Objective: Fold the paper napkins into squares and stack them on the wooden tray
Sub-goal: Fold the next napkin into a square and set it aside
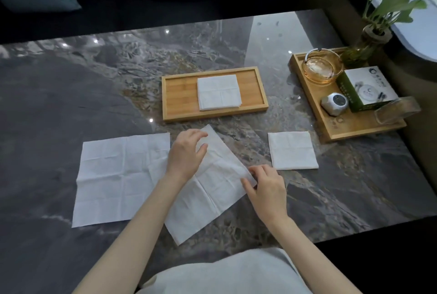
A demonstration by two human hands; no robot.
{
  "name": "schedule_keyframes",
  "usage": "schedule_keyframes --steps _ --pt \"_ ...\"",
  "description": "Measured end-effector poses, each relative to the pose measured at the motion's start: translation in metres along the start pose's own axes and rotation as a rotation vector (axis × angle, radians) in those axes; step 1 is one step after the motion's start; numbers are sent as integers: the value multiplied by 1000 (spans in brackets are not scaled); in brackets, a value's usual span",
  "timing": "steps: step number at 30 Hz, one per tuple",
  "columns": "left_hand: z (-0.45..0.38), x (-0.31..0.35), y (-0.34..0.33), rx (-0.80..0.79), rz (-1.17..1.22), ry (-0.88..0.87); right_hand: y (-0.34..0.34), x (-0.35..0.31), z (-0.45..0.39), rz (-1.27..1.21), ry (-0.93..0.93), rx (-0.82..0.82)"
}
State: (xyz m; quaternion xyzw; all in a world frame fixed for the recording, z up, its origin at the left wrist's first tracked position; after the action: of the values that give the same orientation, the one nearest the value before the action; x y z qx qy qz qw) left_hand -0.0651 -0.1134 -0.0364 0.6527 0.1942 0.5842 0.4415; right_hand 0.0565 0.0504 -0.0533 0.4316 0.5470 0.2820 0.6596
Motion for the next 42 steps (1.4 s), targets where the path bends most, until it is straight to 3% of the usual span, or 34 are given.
schedule_keyframes --steps 6,9,14,18,25,30,35,42 --pt "-13 -13 -37 -249 -309 -56 -7 1 5 41 -84 8" --pt "-14 -17 -47 -322 -352 -68 -8 2 4 -8 -104 -4" --pt "-12 -11 -35 -196 -119 -127 -16 7 -9 -68 -171 -195" --pt "-13 -6 -23 -117 -6 -76 -16 7 -17 -159 -204 -269" --pt "-2 -10 -3 -190 281 93 0 10 -21 -661 -313 -387" --pt "20 -5 23 -311 482 132 24 2 -27 -895 -281 -437" --pt "40 6 47 -406 654 138 49 -11 -39 -880 -215 -477" --pt "36 3 69 -268 607 127 69 -26 -65 -759 -118 -396"
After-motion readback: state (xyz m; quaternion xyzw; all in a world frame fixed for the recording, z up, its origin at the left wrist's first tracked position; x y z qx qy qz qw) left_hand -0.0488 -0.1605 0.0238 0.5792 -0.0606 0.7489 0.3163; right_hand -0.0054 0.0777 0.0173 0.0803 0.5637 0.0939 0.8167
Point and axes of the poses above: each hand's wrist, its own z-axis away from the middle knuckle, its own y-axis out of the back of the hand, x = y × z, the point moved 8 cm from there along -z, towards the middle knuckle, and after that the axes turned 5 degrees about -x, right-handed, at the moved point
